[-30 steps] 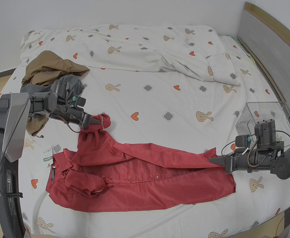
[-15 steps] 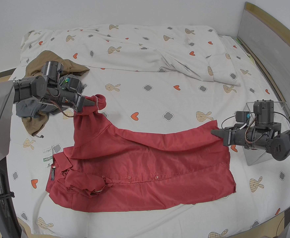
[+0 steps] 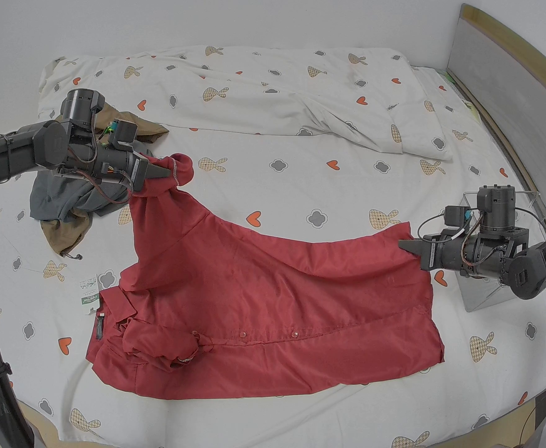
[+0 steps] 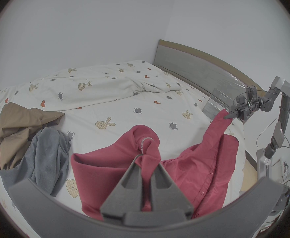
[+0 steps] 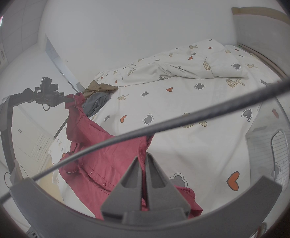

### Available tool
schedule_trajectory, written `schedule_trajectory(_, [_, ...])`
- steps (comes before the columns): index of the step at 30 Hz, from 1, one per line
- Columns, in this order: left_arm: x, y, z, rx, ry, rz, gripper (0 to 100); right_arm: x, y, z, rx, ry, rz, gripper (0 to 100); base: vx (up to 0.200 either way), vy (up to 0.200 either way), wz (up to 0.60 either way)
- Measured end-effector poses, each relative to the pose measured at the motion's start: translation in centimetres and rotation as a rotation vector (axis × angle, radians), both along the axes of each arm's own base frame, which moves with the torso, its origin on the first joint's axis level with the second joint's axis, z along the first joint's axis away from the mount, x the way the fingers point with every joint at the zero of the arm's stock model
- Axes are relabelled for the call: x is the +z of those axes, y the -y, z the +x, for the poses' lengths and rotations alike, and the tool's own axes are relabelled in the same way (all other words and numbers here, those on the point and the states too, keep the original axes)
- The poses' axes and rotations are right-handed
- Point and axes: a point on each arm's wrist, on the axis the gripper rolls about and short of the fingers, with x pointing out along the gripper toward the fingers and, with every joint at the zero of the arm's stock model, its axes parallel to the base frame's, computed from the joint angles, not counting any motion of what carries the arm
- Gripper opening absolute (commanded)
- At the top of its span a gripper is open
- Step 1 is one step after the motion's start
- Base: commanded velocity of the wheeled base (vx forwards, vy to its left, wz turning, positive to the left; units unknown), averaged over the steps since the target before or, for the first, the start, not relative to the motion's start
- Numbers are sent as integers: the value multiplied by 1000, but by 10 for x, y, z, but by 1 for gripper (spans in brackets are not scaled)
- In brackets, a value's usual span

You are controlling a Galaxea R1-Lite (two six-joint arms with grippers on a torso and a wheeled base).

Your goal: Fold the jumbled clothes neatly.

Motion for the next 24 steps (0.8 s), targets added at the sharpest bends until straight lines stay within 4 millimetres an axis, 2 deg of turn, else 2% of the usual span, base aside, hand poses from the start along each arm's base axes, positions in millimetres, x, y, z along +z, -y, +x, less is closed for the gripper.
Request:
schedule_trajectory(6, [-11,2,-17,-16,-61,18,0,-2,3,-4,-7,-9,-2,0,0,0,0])
schedule_trajectory(11, [-33,4,-37,-32,-161,32,0,-3,7,-8,-14,-21,-2,0,0,0,0])
schedule_trajectory(17, [-54,6,-71,-49,-277,45,0,-10,13,-19,-25,-57,-6,0,0,0,0])
schedule_trajectory(24, [-63,5,-107,-59,-345,53,0,-28,18,-36,-25,-140,-19,0,0,0,0])
